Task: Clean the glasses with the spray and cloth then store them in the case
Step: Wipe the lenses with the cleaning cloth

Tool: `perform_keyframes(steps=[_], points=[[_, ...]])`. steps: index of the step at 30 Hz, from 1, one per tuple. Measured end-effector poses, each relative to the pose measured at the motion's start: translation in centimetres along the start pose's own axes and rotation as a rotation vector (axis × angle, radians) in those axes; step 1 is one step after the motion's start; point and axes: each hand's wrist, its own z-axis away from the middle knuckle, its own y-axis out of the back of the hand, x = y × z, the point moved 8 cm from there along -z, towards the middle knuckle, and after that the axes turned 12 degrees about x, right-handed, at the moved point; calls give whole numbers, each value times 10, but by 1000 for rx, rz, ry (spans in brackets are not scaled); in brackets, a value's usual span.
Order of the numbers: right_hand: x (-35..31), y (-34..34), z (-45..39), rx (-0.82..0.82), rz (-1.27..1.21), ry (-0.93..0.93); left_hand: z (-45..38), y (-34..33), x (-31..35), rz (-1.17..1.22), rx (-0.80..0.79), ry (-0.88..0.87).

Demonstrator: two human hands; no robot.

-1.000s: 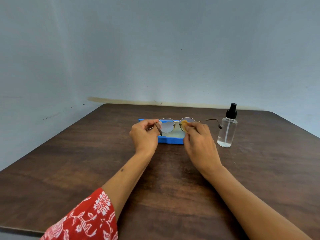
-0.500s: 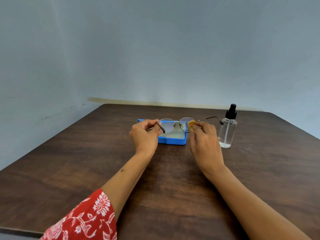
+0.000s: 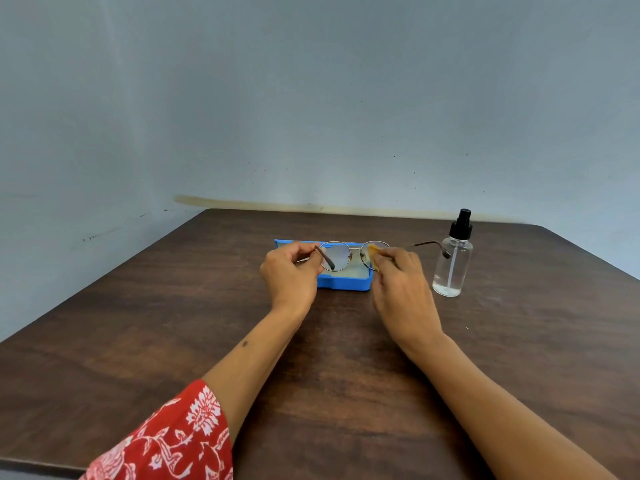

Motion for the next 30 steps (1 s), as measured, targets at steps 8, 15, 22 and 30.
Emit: perform_keyframes(steps=[8, 15, 22, 30], points=[[14, 10, -3, 34, -15, -98, -2, 2, 1, -5, 23, 13], [-8, 1, 2, -26, -53, 4, 1, 1, 2, 3, -4, -10], [9, 7, -2, 16, 8, -81, 0, 2, 2, 29, 3, 14], [10, 10, -2, 43, -76, -115, 2, 3, 4, 24, 5, 14]])
